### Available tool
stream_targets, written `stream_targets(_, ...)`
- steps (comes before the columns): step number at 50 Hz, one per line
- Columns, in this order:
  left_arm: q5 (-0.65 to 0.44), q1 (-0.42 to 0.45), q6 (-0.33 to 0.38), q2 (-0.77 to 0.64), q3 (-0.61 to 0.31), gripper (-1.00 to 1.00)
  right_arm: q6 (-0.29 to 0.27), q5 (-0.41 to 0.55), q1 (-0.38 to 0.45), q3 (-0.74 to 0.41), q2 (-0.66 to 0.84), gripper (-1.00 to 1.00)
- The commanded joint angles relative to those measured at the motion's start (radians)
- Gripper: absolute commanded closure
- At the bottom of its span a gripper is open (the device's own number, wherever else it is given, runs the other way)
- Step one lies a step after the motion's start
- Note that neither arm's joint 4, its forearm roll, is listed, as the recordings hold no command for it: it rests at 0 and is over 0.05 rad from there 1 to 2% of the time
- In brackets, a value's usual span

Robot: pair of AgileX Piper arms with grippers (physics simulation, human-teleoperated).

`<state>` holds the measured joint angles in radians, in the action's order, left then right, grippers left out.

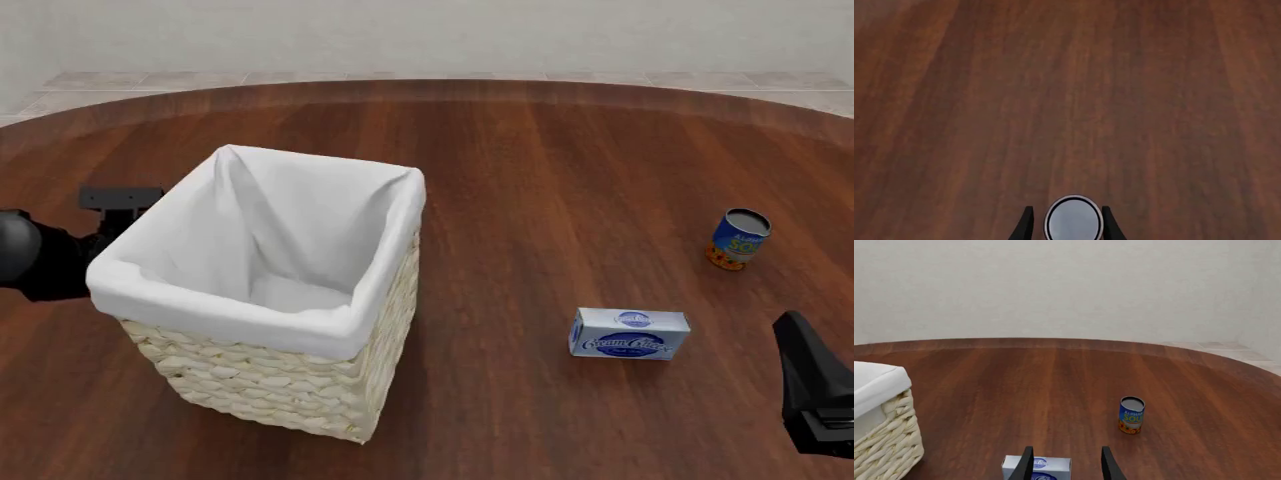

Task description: Pick up the tomato sauce, and put it in the basket.

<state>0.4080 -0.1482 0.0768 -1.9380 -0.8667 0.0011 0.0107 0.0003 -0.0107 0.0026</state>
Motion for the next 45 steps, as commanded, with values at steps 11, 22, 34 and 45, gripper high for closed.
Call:
stream_targets(11, 0.011, -0.004, -0.008, 0.012, 0.02, 1.0, 0.0, 0.0, 0.0, 0.0, 0.0, -1.0)
stream_targets(22, -0.015, -0.011, -0.008, 0.087, 0.034, 1.0, 0.0, 0.0, 0.0, 0.0, 0.0, -1.0)
stream_targets(34, -0.041, -0.024, -0.003, 0.173, 0.058, 1.0, 0.0, 0.0, 0.0, 0.0, 0.0, -1.0)
stream_targets(45, -0.057, -0.048, 0.013, 0.237, 0.079, 1.0, 0.0, 0.0, 0.0, 0.0, 0.0, -1.0)
